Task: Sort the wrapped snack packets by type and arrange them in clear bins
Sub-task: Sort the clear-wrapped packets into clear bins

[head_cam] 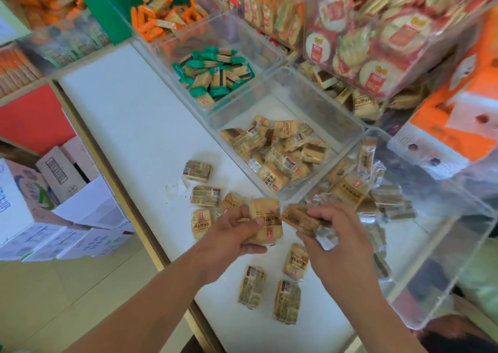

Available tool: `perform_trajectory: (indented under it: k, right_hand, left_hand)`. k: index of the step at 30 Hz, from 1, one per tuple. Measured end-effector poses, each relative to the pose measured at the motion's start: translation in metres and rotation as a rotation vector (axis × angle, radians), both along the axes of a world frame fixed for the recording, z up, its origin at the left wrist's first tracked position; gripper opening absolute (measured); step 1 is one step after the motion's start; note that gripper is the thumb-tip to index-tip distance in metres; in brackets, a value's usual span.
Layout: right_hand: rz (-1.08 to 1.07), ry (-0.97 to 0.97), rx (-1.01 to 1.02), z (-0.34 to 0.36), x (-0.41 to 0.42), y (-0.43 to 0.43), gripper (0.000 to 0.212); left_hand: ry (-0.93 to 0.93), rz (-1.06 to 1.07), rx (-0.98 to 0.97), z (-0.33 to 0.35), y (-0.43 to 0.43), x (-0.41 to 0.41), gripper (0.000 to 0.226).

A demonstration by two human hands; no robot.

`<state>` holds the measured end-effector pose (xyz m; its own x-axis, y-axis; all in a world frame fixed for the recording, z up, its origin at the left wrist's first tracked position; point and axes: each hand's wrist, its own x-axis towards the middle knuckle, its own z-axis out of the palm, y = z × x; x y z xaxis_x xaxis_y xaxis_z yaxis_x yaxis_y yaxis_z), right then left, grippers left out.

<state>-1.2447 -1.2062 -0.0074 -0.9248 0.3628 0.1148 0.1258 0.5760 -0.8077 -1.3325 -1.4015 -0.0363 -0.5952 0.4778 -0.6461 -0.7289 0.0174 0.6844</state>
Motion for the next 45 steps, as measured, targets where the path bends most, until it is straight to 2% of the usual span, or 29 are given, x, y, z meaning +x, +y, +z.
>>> perform_trajectory:
  k: [3,5,9,13,16,18,21,24,28,29,31,33,35,37,40,43,45]
  right_hand:
    - [0.008,0.126,0.246,0.0,-0.007,0.017,0.039]
    - [0.003,0.154,0.333,-0.001,-0.011,0.028,0.035]
    - [-0.088,0.093,0.229,0.0,-0.024,0.055,0.023]
    - [-0.396,-0.068,0.046,-0.001,-0.046,0.092,0.037]
    - [-0.504,-0.07,0.051,-0.009,-0.059,0.114,0.034]
    - [-0.554,-0.018,0.119,-0.015,-0.059,0.128,0.033]
    - [-0.432,-0.073,0.273,-0.03,-0.053,0.137,0.033]
    - [-0.337,-0.175,0.288,-0.037,-0.036,0.121,0.031]
    - [-0.216,0.019,0.314,-0.02,-0.001,0.071,0.021]
    - [-0.155,0.026,0.261,-0.018,0.009,0.055,0.017]
    - [-0.041,-0.094,0.047,-0.028,0.034,0.021,0.012]
    - [0.011,-0.382,-0.093,-0.057,0.06,-0.006,0.013]
    - [-0.006,-0.716,-0.062,-0.095,0.082,-0.021,0.02]
    - [-0.105,-0.932,-0.079,-0.12,0.093,-0.027,0.035]
    - [-0.211,-0.965,-0.166,-0.131,0.098,-0.037,0.048]
    - [-0.229,-0.898,-0.209,-0.132,0.096,-0.048,0.047]
    - [-0.283,-0.87,-0.283,-0.132,0.095,-0.053,0.049]
  left_hand:
    - [0.027,-0.006,0.02,0.001,0.011,-0.013,0.031]
    - [0.064,-0.023,0.007,0.002,0.02,-0.02,0.028]
    - [0.104,0.005,-0.105,0.002,0.041,-0.038,0.025]
    - [0.209,0.119,-0.314,0.007,0.077,-0.075,0.025]
    - [0.275,0.156,-0.329,0.008,0.103,-0.104,0.036]
    - [0.321,0.14,-0.415,0.005,0.11,-0.111,0.046]
    - [0.403,0.139,-0.513,-0.001,0.103,-0.095,0.028]
    - [0.395,0.097,-0.49,-0.006,0.081,-0.065,0.014]
    - [0.362,0.127,-0.5,-0.016,0.04,-0.019,0.009]
    - [0.329,0.136,-0.511,-0.02,0.03,-0.006,0.008]
    - [0.232,0.12,-0.564,-0.037,0.006,0.023,0.009]
    - [0.139,0.071,-0.649,-0.06,-0.022,0.056,0.011]
    - [0.087,0.019,-0.742,-0.082,-0.045,0.084,0.011]
    - [0.124,-0.063,-0.814,-0.099,-0.058,0.102,0.008]
    - [0.209,-0.243,-0.845,-0.112,-0.059,0.111,0.02]
    - [0.325,-0.36,-0.862,-0.122,-0.047,0.115,0.06]
    - [0.417,-0.451,-0.919,-0.126,-0.036,0.116,0.077]
